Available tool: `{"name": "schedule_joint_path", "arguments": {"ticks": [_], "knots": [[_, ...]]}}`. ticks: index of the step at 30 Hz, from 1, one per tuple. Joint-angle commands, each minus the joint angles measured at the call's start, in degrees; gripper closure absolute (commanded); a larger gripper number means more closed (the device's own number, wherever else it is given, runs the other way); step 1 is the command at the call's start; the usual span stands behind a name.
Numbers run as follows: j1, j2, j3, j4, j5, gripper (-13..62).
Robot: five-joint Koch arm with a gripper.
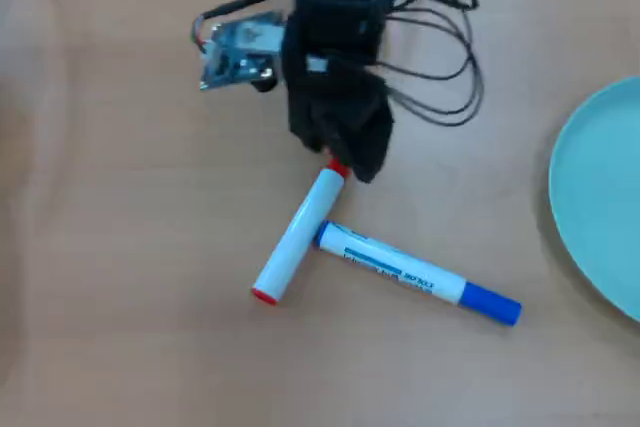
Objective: Pick up the red pen.
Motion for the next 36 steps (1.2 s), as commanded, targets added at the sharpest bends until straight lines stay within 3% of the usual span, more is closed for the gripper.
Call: {"name": "schedule_joint_path", "arguments": {"ticks": [1,9,16,23,36], "knots": [[1.1,2.3,-0.5,2.9,-2.8,22.4],[3.9,2.1,3.9,2.5,-6.6,16.2],[3.7,1.8,4.2,2.5,-6.5,15.3],[3.7,-7.0,4.1,0.6,-6.4,12.7],[4.2,-13.5,3.8,-1.8,-6.2,12.7]]}}
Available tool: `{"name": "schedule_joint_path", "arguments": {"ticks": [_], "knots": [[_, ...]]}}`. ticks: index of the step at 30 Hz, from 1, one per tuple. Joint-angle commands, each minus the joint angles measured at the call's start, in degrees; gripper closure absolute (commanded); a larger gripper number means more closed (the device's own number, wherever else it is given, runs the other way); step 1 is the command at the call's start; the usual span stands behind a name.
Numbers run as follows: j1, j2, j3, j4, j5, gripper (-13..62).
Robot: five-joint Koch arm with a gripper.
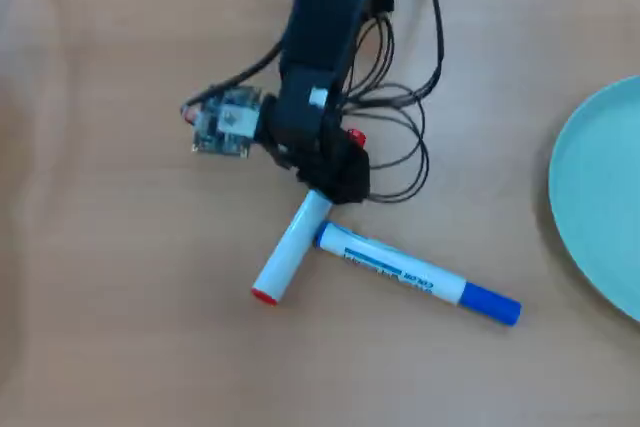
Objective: Pick up the red pen.
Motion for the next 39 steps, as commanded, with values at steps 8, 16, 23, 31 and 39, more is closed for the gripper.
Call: {"name": "schedule_joint_path", "arguments": {"ticks": [8,16,23,31,39], "knots": [[0.7,-3.9,-1.4,-4.3,-0.4,12.7],[2.1,-5.3,-1.4,-7.0,-0.6,12.7],[3.8,-6.9,-0.5,-6.9,-0.2,14.4],[5.4,-6.8,5.9,-6.8,0.4,42.0],[3.6,-5.4,6.6,-6.9,6.6,57.4]]}}
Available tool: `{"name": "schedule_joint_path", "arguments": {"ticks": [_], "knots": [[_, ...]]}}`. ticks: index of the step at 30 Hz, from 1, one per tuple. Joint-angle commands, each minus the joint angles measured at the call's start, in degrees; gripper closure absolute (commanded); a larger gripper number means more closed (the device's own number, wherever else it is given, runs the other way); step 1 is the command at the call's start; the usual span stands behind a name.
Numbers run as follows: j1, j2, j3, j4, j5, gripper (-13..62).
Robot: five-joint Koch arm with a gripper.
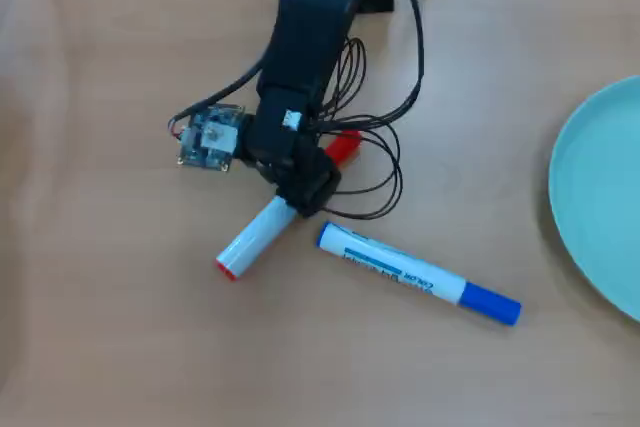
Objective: Pick up the red pen.
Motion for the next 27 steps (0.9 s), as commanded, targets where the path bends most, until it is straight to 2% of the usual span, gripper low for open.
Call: {"name": "schedule_joint_path", "arguments": {"ticks": [1,27], "knots": [[-0.1,1.3,0.6,0.0,1.3,57.3],[-6.7,28.3,2.5,1.4,7.5,57.3]]}}
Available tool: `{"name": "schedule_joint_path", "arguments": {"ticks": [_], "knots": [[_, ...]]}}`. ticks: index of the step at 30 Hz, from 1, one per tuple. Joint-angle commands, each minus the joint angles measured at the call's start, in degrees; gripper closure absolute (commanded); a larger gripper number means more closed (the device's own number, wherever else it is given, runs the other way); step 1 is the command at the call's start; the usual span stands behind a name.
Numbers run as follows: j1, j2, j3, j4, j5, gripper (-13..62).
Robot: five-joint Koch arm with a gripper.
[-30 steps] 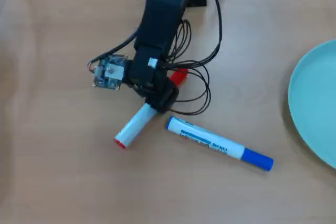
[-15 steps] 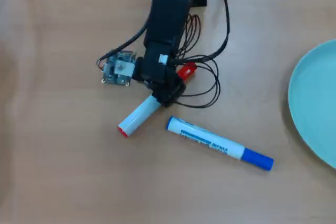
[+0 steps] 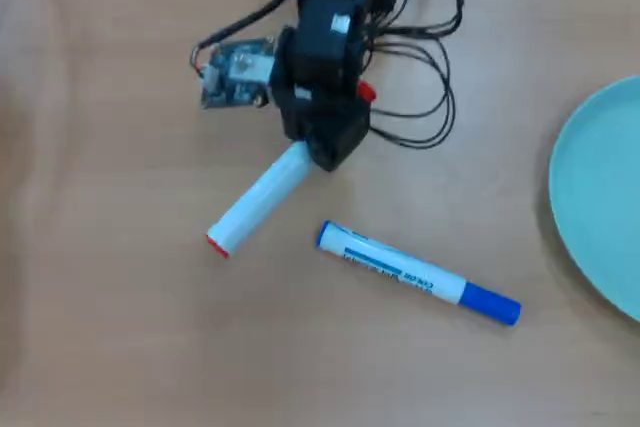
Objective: Pick up the red pen.
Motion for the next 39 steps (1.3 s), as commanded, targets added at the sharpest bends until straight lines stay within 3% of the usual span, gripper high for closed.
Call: {"name": "schedule_joint_path", "arguments": {"ticks": [1,14,28,34,39], "knots": [[-0.4,5.9,-1.5,1.2,3.3,57.3],[-3.5,12.1,-2.4,0.6,10.6,57.2],[-15.1,15.4,-11.2,0.9,28.0,57.3],[-18.6,15.4,-15.0,0.7,43.6,57.3],[-20.8,15.5,-17.1,0.8,45.2,57.4]]}}
